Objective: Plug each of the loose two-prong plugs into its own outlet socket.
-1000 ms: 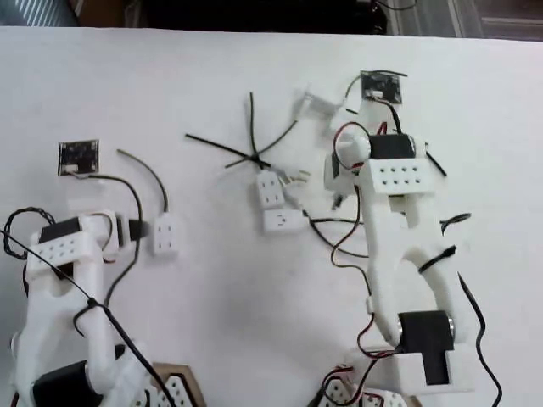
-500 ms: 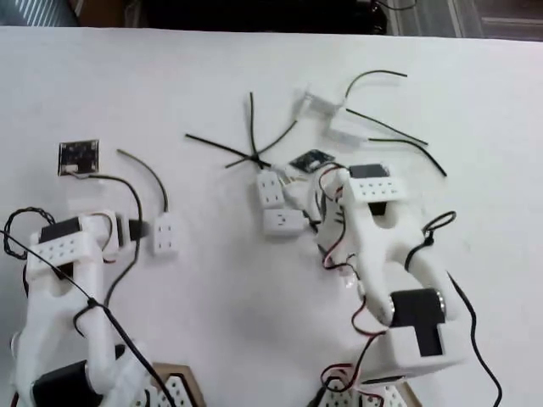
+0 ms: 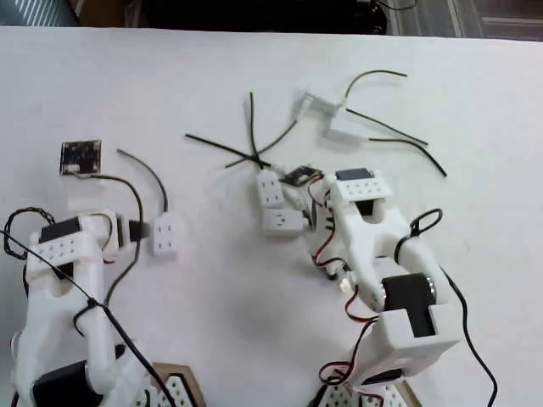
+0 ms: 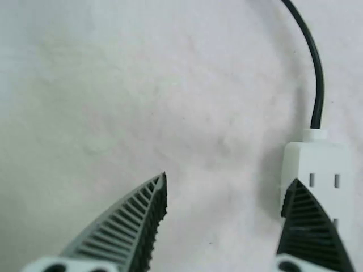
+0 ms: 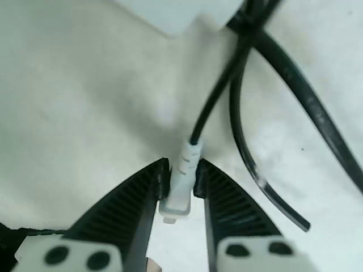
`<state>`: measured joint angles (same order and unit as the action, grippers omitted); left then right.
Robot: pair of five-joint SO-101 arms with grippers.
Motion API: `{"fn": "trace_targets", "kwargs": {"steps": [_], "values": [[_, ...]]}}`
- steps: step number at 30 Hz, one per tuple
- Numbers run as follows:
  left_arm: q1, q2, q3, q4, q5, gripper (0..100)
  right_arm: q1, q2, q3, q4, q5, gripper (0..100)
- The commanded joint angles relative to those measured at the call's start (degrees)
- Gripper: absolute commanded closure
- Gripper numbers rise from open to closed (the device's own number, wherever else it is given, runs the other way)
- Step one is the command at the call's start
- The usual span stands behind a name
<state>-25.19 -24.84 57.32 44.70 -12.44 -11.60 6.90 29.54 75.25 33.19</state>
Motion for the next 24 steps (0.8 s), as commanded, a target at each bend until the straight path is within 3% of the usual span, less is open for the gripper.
{"fn": "trace_targets", "kwargs": {"steps": [1,13,18,24], "values": [[-0.04,-1.71,-0.26,-0.97,-0.70,68,1.63,-0.31,-0.18,1.01,0.18,94.2],[-0.04,-1.71,-0.26,-0.97,-0.79,68,2.24,-3.21,-2.29,4.18,0.00,98.1],[0.04,-2.07,-0.26,-0.97,-0.79,68,2.15,-15.87,-2.29,9.54,-0.09,98.1],[3.56,-3.65,-1.85,0.53,-0.70,68,0.66,-34.77,3.25,8.92,-2.29,98.1]]}}
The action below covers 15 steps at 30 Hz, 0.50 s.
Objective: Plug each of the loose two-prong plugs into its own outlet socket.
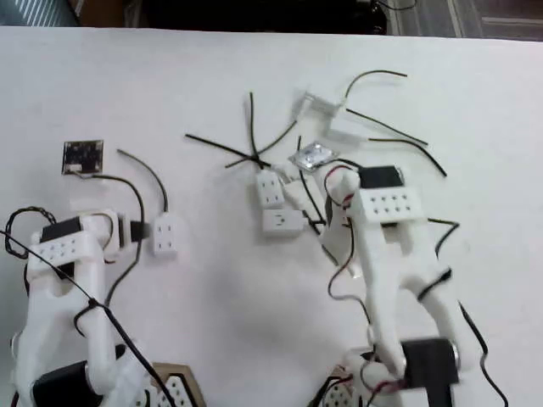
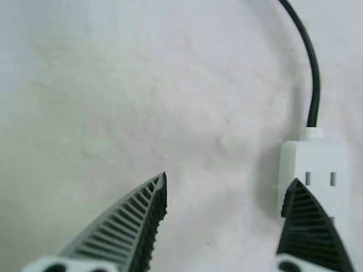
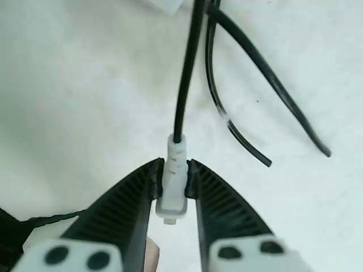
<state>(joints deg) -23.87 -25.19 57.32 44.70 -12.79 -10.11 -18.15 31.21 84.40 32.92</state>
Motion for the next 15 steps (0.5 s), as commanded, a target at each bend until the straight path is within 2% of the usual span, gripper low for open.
{"fn": "trace_targets", "kwargs": {"steps": [1,9,15], "values": [[2.86,-4.79,-2.37,1.85,-0.35,68,-1.71,-12.35,2.99,-1.19,-3.43,98.1],[12.44,-29.05,-1.85,10.20,-0.35,68,-12.00,-28.35,15.03,-14.20,-14.77,98.1],[18.33,-41.45,0.53,11.78,-0.35,68,-20.26,-34.42,19.08,-20.53,-22.07,98.1]]}}
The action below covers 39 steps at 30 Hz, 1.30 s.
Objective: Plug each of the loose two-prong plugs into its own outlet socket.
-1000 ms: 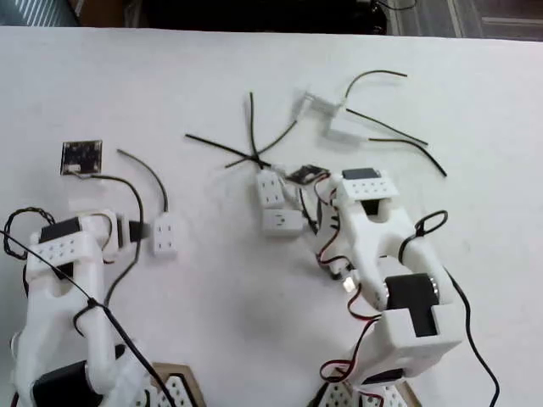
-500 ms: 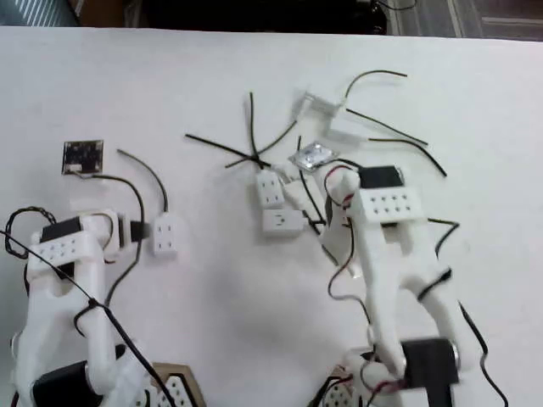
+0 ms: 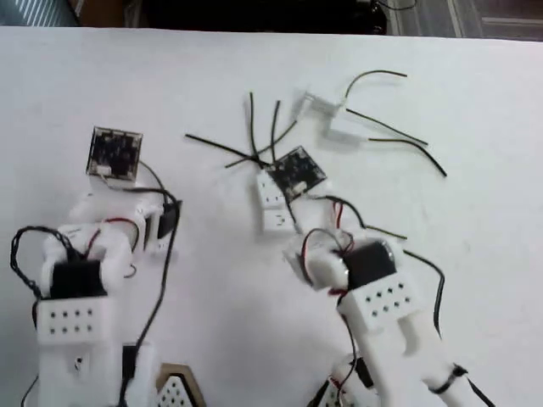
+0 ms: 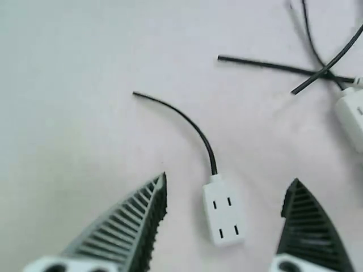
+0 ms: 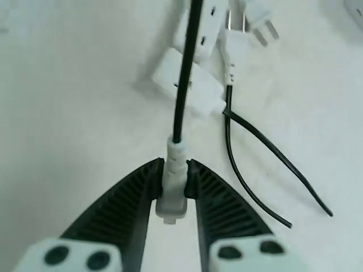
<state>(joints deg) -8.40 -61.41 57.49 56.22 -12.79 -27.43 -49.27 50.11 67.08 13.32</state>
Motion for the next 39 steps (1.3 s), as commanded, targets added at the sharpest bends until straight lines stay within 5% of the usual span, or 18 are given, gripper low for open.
{"fn": "trace_targets", "kwargs": {"steps": [1,15,39], "values": [[3.82,-6.02,1.14,0.18,-0.35,68,-4.09,-4.09,0.62,-4.09,-3.16,98.1],[14.02,-7.08,2.46,0.18,0.62,68,-15.78,-19.47,12.57,-16.92,-7.82,98.1],[29.93,-7.16,-2.90,8.70,1.23,68,-16.04,-16.40,16.79,-22.81,-7.82,98.1]]}}
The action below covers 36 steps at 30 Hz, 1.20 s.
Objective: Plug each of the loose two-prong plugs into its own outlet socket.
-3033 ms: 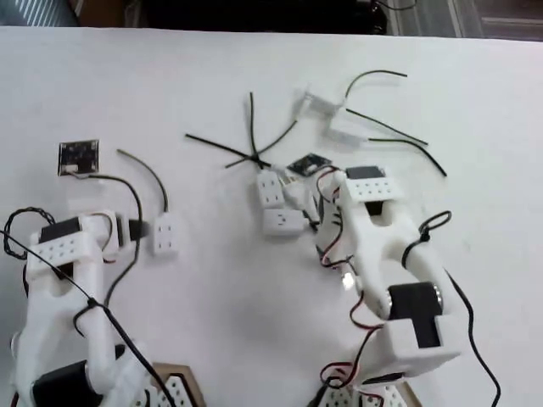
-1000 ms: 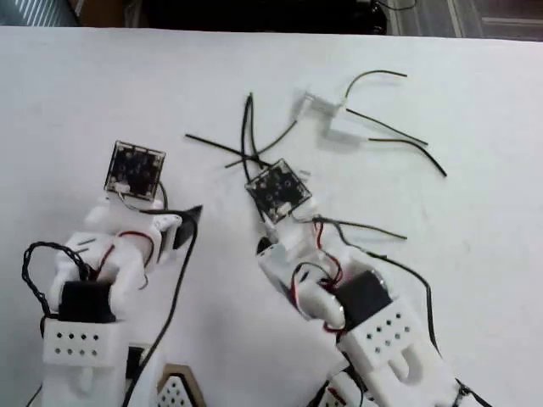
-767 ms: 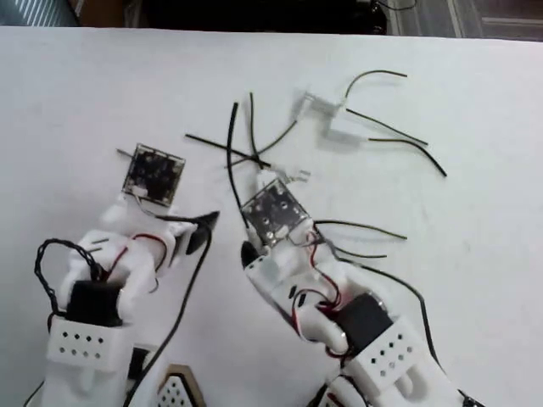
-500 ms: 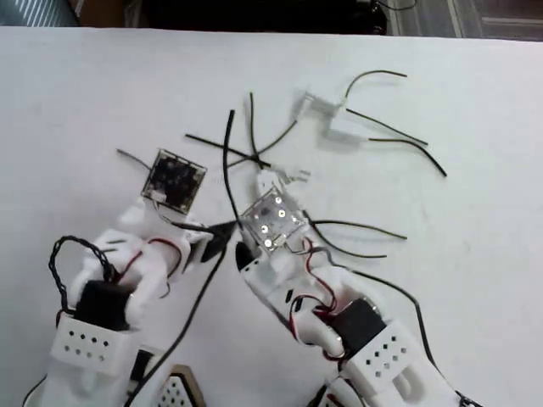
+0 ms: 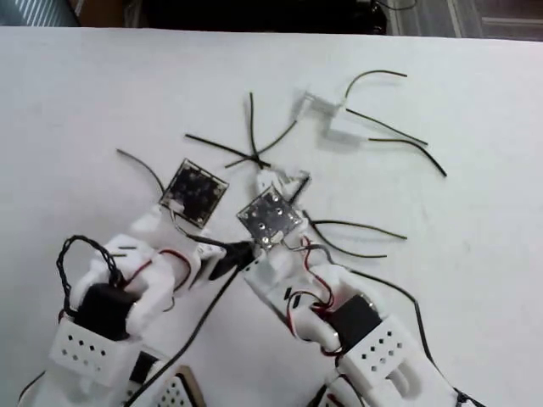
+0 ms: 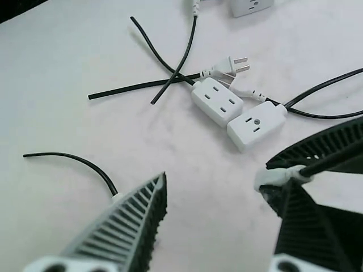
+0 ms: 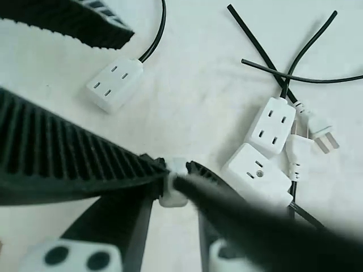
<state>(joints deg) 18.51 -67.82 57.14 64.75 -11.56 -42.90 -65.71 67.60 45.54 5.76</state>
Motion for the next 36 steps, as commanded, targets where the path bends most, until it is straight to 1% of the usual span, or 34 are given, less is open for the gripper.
{"fn": "trace_targets", "kwargs": {"steps": [1,4,6,9,12,17,20,22,24,26,31,33,36], "values": [[2.86,-0.75,-2.55,0.09,0.00,68,-0.57,0.04,-0.62,-1.27,-0.26,98.1],[-0.84,-0.66,-2.55,-0.18,0.44,68,-0.22,-0.04,-0.62,-1.01,-0.26,98.1],[-5.05,-0.66,-2.55,-0.18,0.44,68,1.19,-0.22,-0.62,-0.92,-0.26,98.1],[-11.21,-0.40,-2.64,-0.26,0.44,68,5.58,-0.04,-0.62,-1.10,-0.26,98.1],[-14.73,-0.31,-2.64,-0.26,0.09,68,10.51,0.13,-0.62,-1.27,-0.26,98.1],[-14.64,-0.22,-2.99,-0.26,-4.84,68,17.89,0.13,-0.79,-1.36,-0.35,98.1],[-13.05,-0.13,-3.96,-0.44,-6.86,67,23.43,0.13,-0.53,-3.91,-3.60,98.1],[-12.35,1.89,-5.54,-0.44,-6.77,65,27.03,0.22,-0.44,-5.58,-5.19,98.1],[-12.09,6.81,-8.88,-0.44,-6.68,65,29.76,0.22,-0.44,-6.90,-7.12,98.1],[-12.09,14.29,-13.27,-0.62,-4.66,65,31.78,0.22,-0.35,-7.87,-9.23,98.1],[-9.80,36.79,-27.43,-0.26,4.57,65,35.47,0.22,1.93,-12.44,-11.69,98.1],[-8.40,45.49,-32.62,-0.26,9.05,65,36.18,0.22,3.16,-14.37,-11.78,98.1],[-6.64,57.27,-39.91,-0.26,13.71,65,36.62,0.22,3.78,-15.34,-11.78,98.1]]}}
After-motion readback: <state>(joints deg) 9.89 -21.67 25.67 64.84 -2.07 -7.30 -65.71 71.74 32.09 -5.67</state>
